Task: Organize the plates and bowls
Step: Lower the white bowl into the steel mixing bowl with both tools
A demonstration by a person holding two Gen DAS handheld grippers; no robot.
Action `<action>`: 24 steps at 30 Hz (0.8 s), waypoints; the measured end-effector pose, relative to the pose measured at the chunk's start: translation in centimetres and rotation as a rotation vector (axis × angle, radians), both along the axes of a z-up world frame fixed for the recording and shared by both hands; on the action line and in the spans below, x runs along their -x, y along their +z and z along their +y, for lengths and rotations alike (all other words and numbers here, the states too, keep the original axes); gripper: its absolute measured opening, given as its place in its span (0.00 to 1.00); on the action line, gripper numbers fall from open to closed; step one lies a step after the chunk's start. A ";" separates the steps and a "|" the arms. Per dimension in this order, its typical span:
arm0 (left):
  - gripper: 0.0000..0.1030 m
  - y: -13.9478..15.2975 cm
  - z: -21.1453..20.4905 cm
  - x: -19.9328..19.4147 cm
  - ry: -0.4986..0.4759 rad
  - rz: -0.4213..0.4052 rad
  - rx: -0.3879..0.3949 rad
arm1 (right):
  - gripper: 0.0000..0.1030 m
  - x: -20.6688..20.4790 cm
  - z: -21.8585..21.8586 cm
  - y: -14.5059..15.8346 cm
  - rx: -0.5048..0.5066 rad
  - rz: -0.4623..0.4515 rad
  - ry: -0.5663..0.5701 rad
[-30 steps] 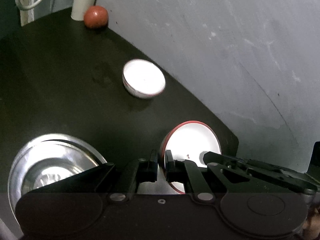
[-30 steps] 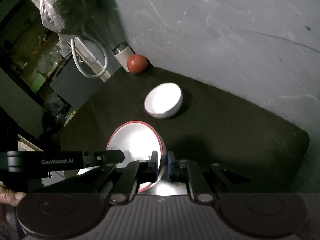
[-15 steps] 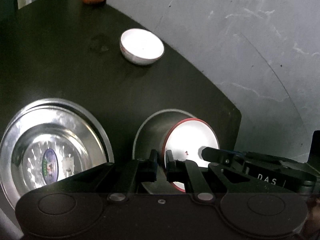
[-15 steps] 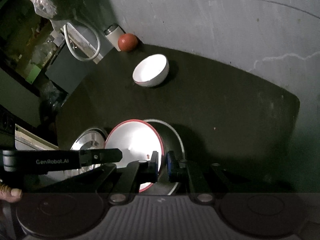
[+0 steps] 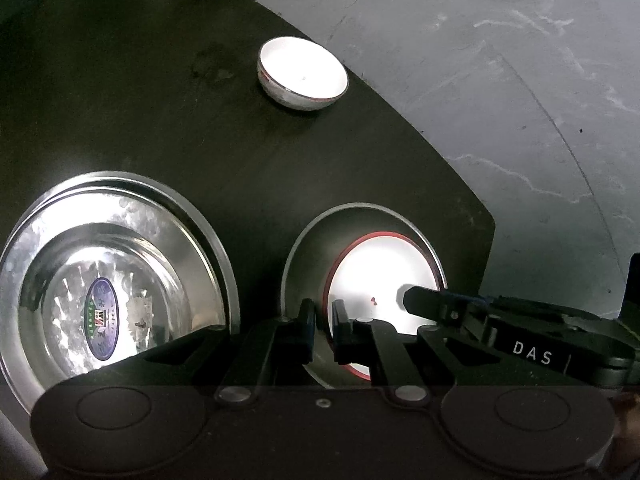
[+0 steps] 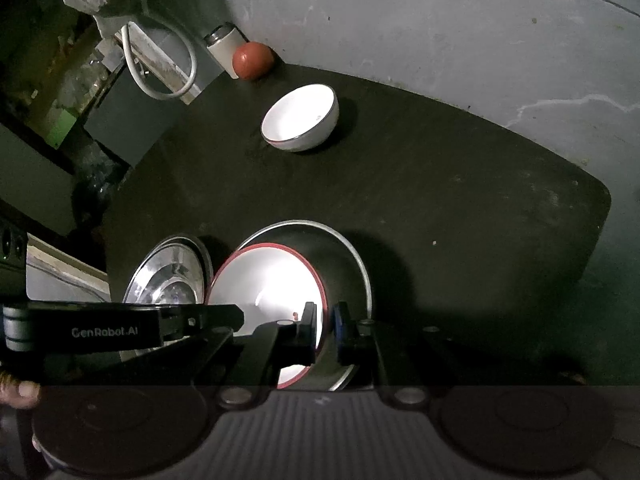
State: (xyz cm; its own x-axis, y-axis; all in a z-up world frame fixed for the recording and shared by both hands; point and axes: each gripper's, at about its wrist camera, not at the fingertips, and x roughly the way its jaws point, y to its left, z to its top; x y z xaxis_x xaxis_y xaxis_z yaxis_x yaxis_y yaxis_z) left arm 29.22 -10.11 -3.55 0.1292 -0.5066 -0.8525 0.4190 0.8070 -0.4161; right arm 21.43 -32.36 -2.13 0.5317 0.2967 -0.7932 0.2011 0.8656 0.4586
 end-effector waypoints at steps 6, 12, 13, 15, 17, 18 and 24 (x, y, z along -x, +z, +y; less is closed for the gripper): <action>0.08 -0.6 0.0 -0.1 0.006 0.016 -0.005 | 0.10 -0.2 0.1 -0.1 0.005 0.013 0.006; 0.08 -0.9 -0.3 -0.2 0.007 0.020 0.000 | 0.10 -0.3 0.1 -0.5 0.003 0.025 0.006; 0.08 -0.9 -0.3 -0.2 0.006 0.020 -0.001 | 0.10 -0.3 0.0 -0.5 0.002 0.027 0.006; 0.08 -1.0 -0.3 -0.2 0.006 0.019 -0.001 | 0.10 -0.4 0.0 -0.5 0.001 0.026 0.005; 0.08 -1.0 -0.3 -0.1 0.007 0.019 -0.002 | 0.10 -0.4 0.0 -0.5 0.004 0.022 0.002; 0.08 -1.0 -0.3 -0.2 0.006 0.018 -0.001 | 0.10 -0.4 0.0 -0.5 0.004 0.021 0.002; 0.10 -1.0 -0.3 -0.1 0.007 0.016 0.001 | 0.11 -0.3 0.1 -0.5 0.009 0.021 0.002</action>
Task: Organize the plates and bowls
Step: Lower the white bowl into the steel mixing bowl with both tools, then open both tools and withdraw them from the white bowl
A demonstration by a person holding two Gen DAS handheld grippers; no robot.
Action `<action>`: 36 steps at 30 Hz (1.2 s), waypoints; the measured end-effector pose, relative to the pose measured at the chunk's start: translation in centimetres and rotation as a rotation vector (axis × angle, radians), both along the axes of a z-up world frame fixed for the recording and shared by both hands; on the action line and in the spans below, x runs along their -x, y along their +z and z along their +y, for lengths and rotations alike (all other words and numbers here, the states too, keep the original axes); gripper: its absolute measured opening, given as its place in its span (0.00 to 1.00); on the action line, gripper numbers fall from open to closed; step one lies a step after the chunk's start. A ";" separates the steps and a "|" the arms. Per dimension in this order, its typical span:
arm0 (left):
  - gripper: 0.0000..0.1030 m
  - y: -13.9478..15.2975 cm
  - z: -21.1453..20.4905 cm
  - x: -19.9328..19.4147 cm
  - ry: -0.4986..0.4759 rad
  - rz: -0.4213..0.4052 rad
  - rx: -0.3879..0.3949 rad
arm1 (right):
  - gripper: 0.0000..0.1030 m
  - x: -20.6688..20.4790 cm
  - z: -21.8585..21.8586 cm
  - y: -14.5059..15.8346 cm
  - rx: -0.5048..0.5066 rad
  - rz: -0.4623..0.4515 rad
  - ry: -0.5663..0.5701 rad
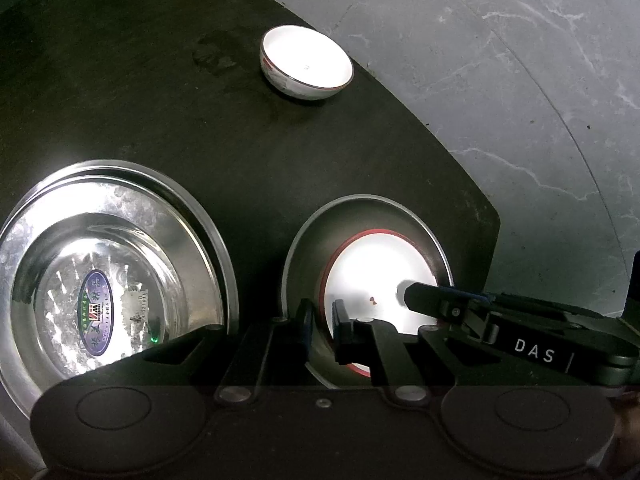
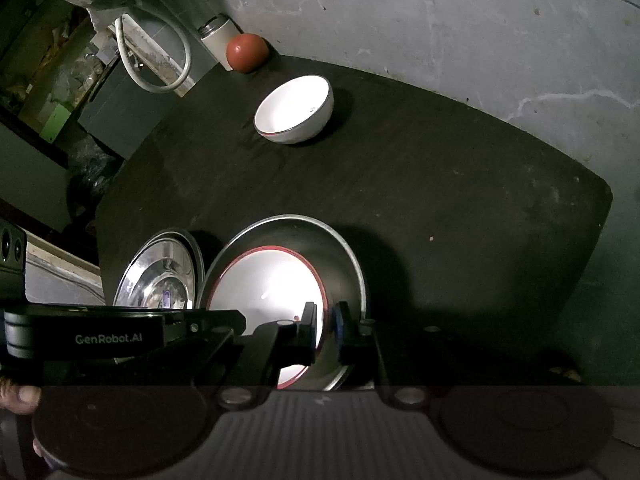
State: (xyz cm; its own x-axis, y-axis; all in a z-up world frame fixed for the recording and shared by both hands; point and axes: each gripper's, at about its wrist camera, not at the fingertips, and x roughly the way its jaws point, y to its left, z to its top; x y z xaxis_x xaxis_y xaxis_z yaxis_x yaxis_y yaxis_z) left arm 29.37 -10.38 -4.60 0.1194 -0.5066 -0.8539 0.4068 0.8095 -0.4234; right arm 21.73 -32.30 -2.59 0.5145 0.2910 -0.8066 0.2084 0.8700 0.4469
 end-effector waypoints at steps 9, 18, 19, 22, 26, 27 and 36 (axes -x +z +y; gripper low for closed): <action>0.12 0.5 0.2 0.1 0.002 -0.025 -0.001 | 0.13 0.0 0.0 0.0 0.005 -0.002 -0.002; 0.16 1.9 0.7 0.2 0.024 -0.075 0.008 | 0.15 0.3 -0.1 0.5 0.011 -0.019 -0.004; 0.17 2.1 0.9 0.2 0.029 -0.080 0.013 | 0.15 0.3 -0.1 0.6 0.013 -0.021 -0.005; 0.21 2.6 1.2 0.1 0.044 -0.095 0.025 | 0.15 0.5 -0.2 1.0 0.015 -0.032 -0.008; 0.29 3.3 1.4 -0.1 0.063 -0.134 0.028 | 0.16 0.6 -0.2 1.7 0.021 -0.051 -0.008; 0.32 3.5 1.4 -0.1 0.068 -0.150 0.023 | 0.16 0.6 -0.3 1.8 0.023 -0.055 -0.008; 0.72 4.6 0.4 -0.5 0.087 -0.305 -0.063 | 0.47 0.4 -1.2 2.7 0.035 -0.126 -0.035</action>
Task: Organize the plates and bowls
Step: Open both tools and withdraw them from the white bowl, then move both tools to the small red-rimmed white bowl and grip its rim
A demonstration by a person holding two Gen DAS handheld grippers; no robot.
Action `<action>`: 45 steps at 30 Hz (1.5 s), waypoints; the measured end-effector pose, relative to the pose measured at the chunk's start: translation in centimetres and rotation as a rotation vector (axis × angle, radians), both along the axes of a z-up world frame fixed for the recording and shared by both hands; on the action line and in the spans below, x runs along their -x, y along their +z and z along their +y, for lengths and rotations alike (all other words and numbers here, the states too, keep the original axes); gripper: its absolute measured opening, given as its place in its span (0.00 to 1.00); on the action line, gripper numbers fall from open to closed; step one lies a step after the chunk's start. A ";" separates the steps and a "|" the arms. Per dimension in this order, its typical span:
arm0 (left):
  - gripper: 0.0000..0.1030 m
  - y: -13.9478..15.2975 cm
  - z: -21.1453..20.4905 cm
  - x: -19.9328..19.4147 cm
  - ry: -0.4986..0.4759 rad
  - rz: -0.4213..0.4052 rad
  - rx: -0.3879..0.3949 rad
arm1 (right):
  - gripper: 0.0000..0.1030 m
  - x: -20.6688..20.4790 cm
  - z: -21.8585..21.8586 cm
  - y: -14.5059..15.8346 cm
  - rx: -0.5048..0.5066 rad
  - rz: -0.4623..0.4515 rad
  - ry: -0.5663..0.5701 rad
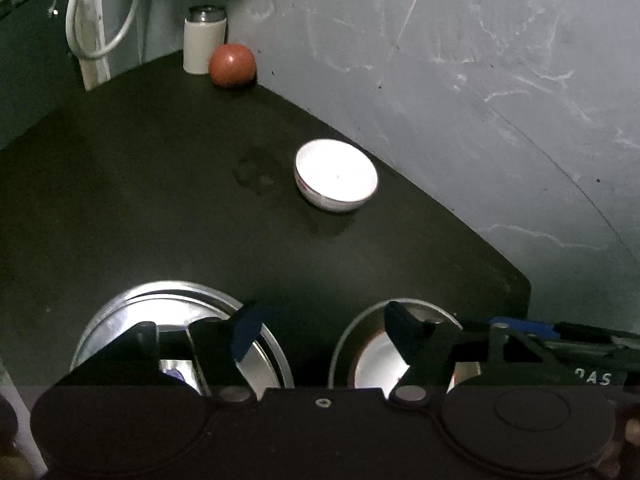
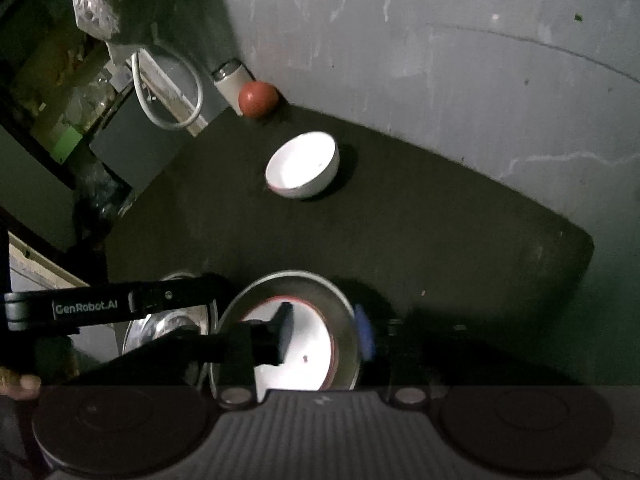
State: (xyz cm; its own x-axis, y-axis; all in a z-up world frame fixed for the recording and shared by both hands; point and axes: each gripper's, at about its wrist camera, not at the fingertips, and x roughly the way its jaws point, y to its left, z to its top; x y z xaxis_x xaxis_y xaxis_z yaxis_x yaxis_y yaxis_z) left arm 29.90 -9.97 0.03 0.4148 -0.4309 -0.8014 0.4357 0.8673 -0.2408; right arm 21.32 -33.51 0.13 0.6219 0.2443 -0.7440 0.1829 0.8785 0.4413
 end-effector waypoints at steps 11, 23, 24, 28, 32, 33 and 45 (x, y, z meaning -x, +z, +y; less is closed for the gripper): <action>0.99 -0.7 0.2 -1.6 0.081 0.012 -0.011 | 0.96 -1.4 -1.1 -0.5 0.015 -0.012 -0.030; 0.99 -2.8 -0.4 -7.6 0.230 0.035 -0.005 | 1.00 -4.4 -3.6 -2.7 -0.021 0.021 -0.075; 0.99 -3.0 -0.7 -8.2 0.235 0.032 -0.004 | 1.00 -4.8 -3.8 -2.9 -0.019 0.021 -0.076; 0.99 -3.5 -2.1 -10.6 0.232 0.020 -0.008 | 1.00 -6.5 -4.3 -3.5 0.004 0.021 -0.075; 0.99 -3.9 -3.6 -12.6 0.212 0.000 -0.015 | 1.00 -8.4 -4.5 -3.8 0.007 0.005 -0.072; 0.99 -4.0 -3.9 -13.1 0.205 -0.002 -0.020 | 1.00 -8.9 -4.5 -3.9 0.006 -0.002 -0.073; 0.99 -5.2 -5.6 -15.2 0.159 0.007 -0.067 | 0.99 -13.8 -3.5 -4.3 0.055 -0.053 -0.060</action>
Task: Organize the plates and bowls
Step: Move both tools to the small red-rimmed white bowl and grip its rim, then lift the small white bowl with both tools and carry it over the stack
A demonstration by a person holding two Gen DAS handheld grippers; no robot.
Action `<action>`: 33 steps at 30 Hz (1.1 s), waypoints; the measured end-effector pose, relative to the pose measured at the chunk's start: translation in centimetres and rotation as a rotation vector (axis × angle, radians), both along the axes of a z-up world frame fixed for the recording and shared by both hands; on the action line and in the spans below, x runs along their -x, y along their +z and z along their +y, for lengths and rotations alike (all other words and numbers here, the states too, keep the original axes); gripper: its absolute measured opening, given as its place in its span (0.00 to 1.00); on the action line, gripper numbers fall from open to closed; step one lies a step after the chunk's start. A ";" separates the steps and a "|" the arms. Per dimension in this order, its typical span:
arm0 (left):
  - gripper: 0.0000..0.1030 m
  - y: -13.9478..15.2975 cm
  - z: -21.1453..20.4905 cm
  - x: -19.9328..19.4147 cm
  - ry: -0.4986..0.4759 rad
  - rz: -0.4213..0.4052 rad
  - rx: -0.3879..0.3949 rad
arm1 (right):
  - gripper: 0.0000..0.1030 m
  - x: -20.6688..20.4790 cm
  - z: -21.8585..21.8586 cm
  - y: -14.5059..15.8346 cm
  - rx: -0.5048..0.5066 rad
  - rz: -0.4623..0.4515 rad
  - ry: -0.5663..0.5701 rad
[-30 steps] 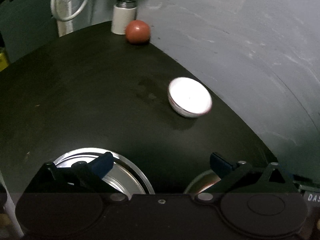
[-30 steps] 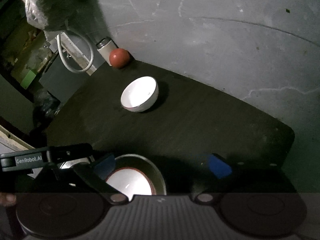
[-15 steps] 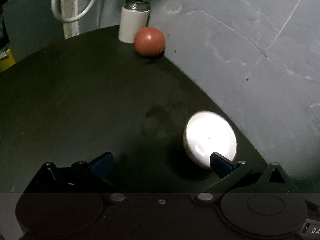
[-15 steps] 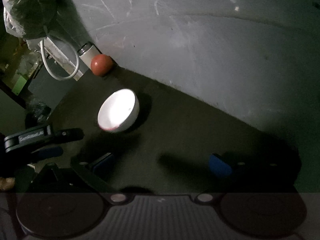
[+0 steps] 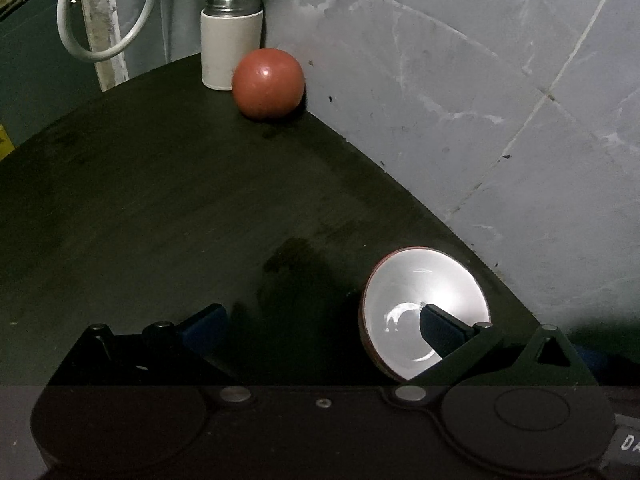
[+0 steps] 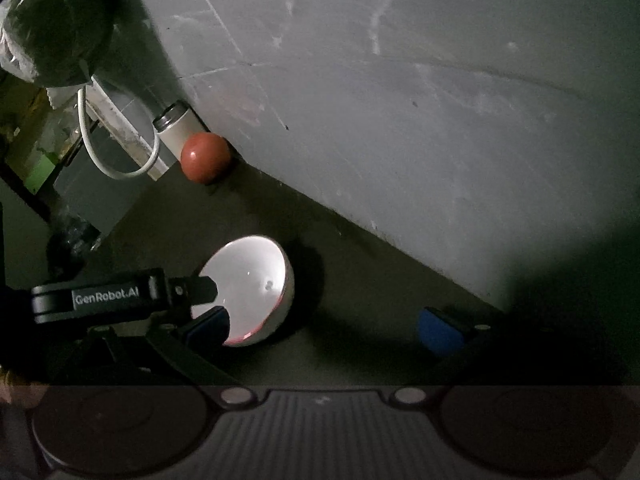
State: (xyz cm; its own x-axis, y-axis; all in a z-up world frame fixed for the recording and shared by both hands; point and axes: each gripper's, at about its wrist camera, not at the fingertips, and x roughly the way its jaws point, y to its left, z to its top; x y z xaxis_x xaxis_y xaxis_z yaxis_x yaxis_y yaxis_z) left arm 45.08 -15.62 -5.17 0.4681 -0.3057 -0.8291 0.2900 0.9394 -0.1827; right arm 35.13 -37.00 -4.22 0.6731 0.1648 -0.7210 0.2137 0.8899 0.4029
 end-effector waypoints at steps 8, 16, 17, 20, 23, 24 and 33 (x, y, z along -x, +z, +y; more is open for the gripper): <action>0.99 -0.4 -0.1 -0.3 0.011 0.012 -0.008 | 0.91 -1.8 0.4 -0.4 0.036 0.012 0.021; 0.97 -0.4 -0.2 0.0 0.013 0.005 0.004 | 0.76 -2.1 0.7 -0.9 0.043 0.031 0.048; 0.95 -0.4 -0.3 0.0 0.011 0.004 0.007 | 0.74 -2.2 0.8 -0.9 0.045 0.032 0.052; 0.85 -0.3 -0.4 0.1 0.008 0.007 0.013 | 0.64 -2.6 1.1 -0.9 0.043 0.035 0.070; 0.70 -0.1 -0.4 0.2 0.003 0.008 0.024 | 0.54 -2.8 1.4 -0.9 0.041 0.035 0.086; 0.65 -0.1 -0.4 0.1 0.001 0.015 0.036 | 0.50 -2.9 1.6 -0.9 0.041 0.034 0.092; 0.26 0.0 -0.1 0.3 -0.022 0.043 0.100 | 0.30 -3.3 1.7 -1.0 -0.011 0.026 0.120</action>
